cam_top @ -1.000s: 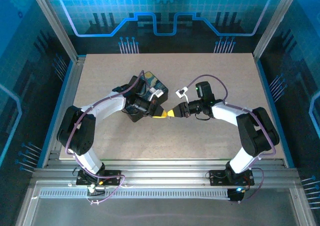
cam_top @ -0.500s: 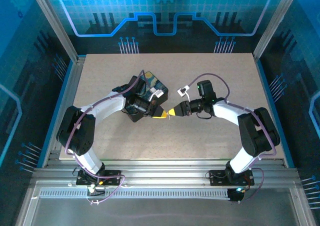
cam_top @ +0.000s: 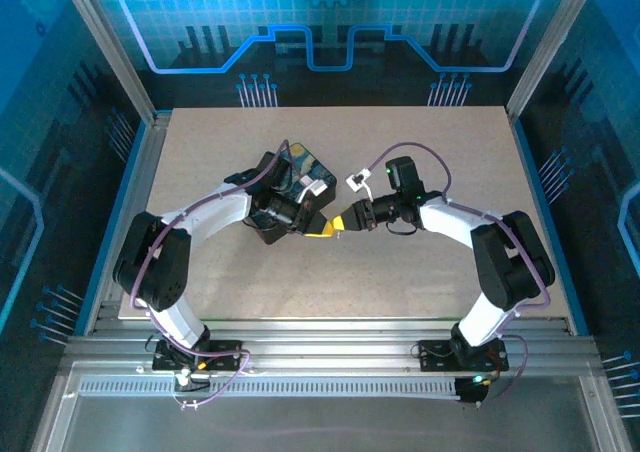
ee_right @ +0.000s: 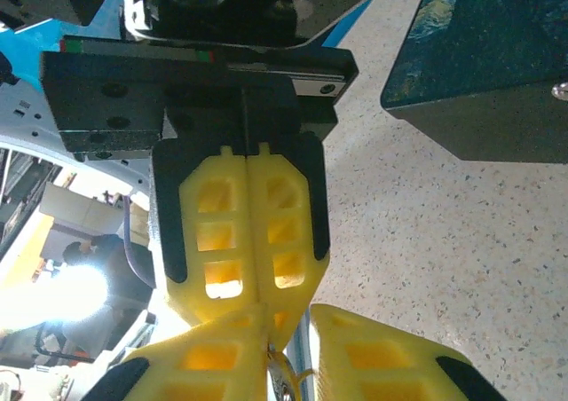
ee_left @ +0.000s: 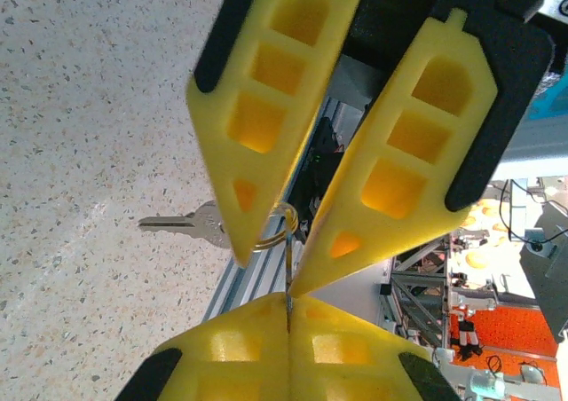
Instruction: Unlock the padlock with the key
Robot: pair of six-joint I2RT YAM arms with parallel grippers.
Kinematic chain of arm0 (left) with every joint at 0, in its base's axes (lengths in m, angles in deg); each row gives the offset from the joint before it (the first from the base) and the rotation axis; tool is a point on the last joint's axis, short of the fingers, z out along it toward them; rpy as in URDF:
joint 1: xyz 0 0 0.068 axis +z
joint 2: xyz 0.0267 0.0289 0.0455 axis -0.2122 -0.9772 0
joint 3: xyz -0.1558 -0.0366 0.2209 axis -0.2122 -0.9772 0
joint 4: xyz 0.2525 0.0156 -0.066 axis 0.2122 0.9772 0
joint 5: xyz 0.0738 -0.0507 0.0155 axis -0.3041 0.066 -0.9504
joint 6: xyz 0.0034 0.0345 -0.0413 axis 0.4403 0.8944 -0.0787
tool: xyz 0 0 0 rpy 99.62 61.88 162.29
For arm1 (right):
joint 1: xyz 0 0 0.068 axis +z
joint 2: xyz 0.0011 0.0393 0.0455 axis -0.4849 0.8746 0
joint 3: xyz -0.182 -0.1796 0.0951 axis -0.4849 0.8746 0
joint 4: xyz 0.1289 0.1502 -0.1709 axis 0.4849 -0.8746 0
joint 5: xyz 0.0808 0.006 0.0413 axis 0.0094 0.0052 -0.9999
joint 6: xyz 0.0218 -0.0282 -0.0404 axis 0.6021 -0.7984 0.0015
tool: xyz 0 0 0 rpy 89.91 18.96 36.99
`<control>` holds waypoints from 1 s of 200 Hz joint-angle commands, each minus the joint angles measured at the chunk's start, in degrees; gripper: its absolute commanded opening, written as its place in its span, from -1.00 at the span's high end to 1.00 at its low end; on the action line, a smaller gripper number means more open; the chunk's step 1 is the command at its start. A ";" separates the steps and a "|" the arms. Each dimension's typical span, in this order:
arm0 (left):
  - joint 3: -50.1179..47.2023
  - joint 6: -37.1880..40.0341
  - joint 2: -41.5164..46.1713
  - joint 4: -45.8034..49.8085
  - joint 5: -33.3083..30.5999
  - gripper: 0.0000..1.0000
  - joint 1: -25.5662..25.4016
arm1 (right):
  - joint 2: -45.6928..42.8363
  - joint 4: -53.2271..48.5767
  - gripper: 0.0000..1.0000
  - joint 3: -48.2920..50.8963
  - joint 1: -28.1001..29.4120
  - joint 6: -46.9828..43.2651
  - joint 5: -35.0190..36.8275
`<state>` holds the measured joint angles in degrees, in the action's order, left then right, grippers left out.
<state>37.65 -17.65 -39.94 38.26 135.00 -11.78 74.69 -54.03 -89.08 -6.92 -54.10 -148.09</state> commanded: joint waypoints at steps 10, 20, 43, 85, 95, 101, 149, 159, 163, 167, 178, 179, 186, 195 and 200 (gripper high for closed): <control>1.26 1.54 2.27 0.95 1.93 1.00 0.61 | -0.83 -1.64 0.74 0.96 0.06 -1.92 -0.76; 1.26 1.52 2.26 1.01 1.93 1.00 0.57 | -1.23 -1.66 0.81 1.44 -0.03 -2.10 -0.95; 0.82 0.87 2.44 0.06 1.37 1.00 1.00 | -1.83 -3.09 0.87 1.92 -0.11 -3.48 -1.78; 0.64 0.43 2.71 -0.48 1.92 1.00 1.25 | -2.33 -3.25 0.67 3.09 -0.66 -3.56 -2.61; 0.63 0.34 2.79 -0.55 2.22 1.00 1.19 | -2.49 -2.99 0.61 3.09 -0.65 -3.37 -2.58; 0.57 0.25 2.83 -0.56 2.26 1.00 1.14 | -2.58 -2.97 0.60 3.09 -0.68 -3.38 -2.54; 0.14 0.50 3.76 -0.23 3.07 1.00 1.14 | -3.08 -1.53 0.83 3.09 -0.64 -2.19 -1.59; 0.10 0.59 3.93 -0.13 3.00 1.00 1.10 | -3.30 -0.35 0.87 3.09 -0.65 -1.47 -1.68; 0.10 0.63 3.94 -0.09 3.02 1.00 1.07 | -3.42 0.14 0.88 3.09 -0.67 -1.06 -1.58; 0.10 0.78 3.89 0.02 3.09 1.00 1.02 | -3.50 0.56 0.90 3.09 -0.65 -0.67 -1.33; 0.08 0.77 3.85 0.22 2.87 1.00 1.06 | -3.70 1.68 0.94 4.70 -0.61 0.27 -1.01; 0.10 0.76 3.81 0.22 2.85 1.00 1.08 | -3.70 1.77 0.95 4.73 -0.58 0.36 -0.89; 0.13 0.83 3.72 0.35 2.40 1.00 1.08 | -3.76 2.23 0.98 4.80 -0.51 0.88 -0.44; 0.29 0.58 3.66 0.47 1.15 0.80 1.16 | -3.86 2.92 1.00 5.02 -0.55 1.69 0.25; 0.32 0.39 3.59 0.41 0.37 0.64 1.18 | -3.93 3.14 1.00 5.16 -0.54 1.92 0.82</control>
<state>37.63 -17.69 -38.17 38.87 135.35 -11.17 71.93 -52.32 -85.62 -7.42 -54.38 -149.58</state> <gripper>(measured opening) 0.053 0.078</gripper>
